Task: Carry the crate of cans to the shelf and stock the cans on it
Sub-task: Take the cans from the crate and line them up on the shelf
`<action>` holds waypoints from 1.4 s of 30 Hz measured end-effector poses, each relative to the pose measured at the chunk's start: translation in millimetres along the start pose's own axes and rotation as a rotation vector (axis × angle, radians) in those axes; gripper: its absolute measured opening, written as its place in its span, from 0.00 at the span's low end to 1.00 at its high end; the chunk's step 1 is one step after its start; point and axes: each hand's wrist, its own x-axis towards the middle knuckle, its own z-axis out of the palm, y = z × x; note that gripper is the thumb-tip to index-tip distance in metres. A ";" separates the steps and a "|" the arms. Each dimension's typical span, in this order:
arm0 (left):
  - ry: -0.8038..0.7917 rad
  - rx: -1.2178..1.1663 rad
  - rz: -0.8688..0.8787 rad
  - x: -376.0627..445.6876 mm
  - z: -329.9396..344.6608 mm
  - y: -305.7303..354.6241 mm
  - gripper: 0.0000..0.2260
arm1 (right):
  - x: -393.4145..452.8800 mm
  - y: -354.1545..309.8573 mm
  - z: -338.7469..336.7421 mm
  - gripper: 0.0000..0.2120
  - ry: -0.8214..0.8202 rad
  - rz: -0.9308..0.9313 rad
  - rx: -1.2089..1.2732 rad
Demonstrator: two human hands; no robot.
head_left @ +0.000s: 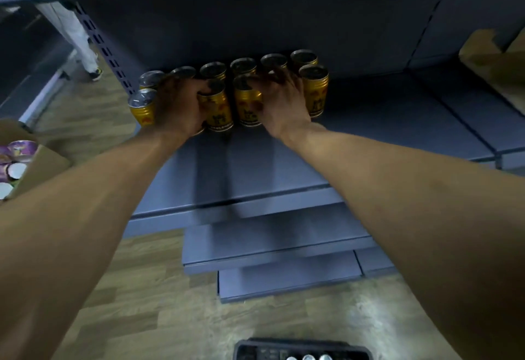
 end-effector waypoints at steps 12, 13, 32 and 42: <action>0.114 -0.039 -0.077 -10.1 5.6 15.9 0.15 | 3.9 2.9 16.6 0.14 0.189 0.047 0.108; 0.115 -0.029 -0.090 -10.4 6.4 17.6 0.15 | 2.9 4.2 20.1 0.14 0.193 0.043 0.124; -0.004 0.038 0.028 20.4 30.1 88.1 0.17 | -2.7 98.3 -9.7 0.23 0.198 -0.130 0.266; 0.032 0.024 0.055 33.9 38.5 120.7 0.20 | 12.6 111.9 -4.5 0.19 0.190 -0.104 0.212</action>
